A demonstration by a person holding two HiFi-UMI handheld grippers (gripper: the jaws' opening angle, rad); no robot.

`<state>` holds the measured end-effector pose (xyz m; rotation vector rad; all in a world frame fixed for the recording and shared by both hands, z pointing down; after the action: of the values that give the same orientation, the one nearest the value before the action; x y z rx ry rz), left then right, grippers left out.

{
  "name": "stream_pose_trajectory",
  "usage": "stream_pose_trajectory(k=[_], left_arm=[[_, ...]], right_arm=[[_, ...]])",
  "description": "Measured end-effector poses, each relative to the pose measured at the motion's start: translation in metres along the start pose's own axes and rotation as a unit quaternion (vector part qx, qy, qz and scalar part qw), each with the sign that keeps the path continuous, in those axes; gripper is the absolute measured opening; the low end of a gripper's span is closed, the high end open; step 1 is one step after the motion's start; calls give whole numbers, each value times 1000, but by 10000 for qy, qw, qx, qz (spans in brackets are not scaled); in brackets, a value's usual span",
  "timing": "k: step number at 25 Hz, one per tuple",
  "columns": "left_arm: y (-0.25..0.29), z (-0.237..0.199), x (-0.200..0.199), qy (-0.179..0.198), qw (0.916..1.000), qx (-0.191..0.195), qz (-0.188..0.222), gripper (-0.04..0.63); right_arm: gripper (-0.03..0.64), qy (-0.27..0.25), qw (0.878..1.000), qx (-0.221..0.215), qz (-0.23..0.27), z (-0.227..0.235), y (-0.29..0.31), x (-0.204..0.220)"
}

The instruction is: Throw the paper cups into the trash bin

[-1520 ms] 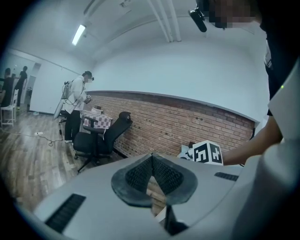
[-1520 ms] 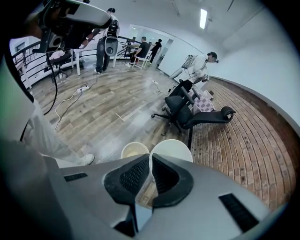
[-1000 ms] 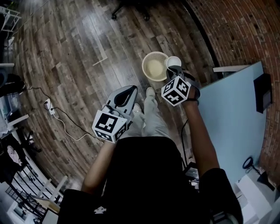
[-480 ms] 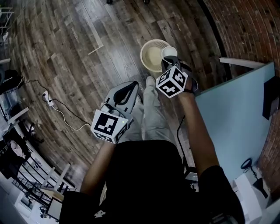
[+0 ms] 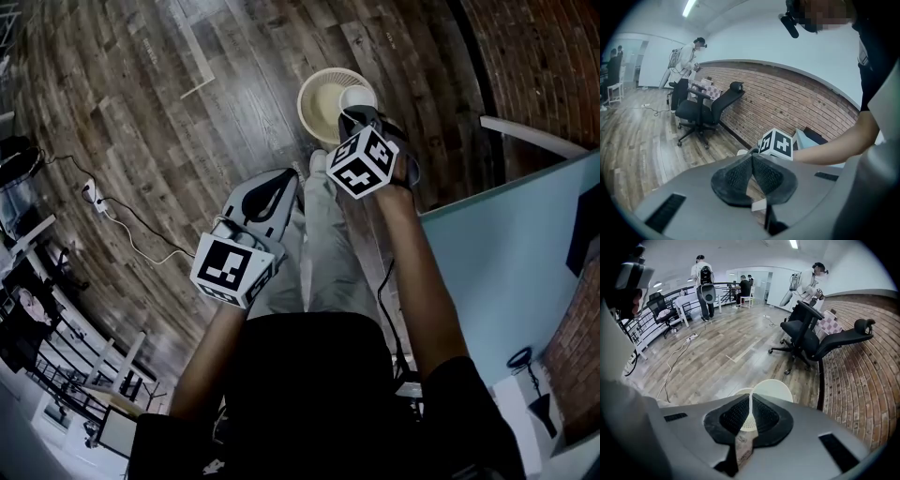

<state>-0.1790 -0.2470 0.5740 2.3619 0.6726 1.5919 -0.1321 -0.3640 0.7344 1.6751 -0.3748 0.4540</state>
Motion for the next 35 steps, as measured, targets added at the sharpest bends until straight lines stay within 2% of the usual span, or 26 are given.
stream_pose_trajectory(k=[11,22,29,35], left_arm=[[16,-32,17,-315,9992,-225,-21,9],[35,-71,38,-474,9980,-378,-184,9],[42,-95,61,-615,9968,-452,-225,9],[55,-113,89,-803,9952,-431,-361,9]], right_arm=[[21,226,9994,-198,-193,0,45,5],[21,574,9969,-73,-528,5,104,25],[21,1030,9915,-104,-794,-7,145,57],[21,1207,9882,-110,-933,-11,182,82]])
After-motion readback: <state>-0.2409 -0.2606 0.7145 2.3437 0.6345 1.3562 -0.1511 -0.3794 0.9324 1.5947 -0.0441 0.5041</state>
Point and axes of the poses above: the fingertips, and each gripper's own axes: y forward along the fingers, z to its right, x out of its underside, the point moved 2 cm from there along -y, backward along the fingers, and after that the axes turned 8 degrees about z, right-handed, at the moved point
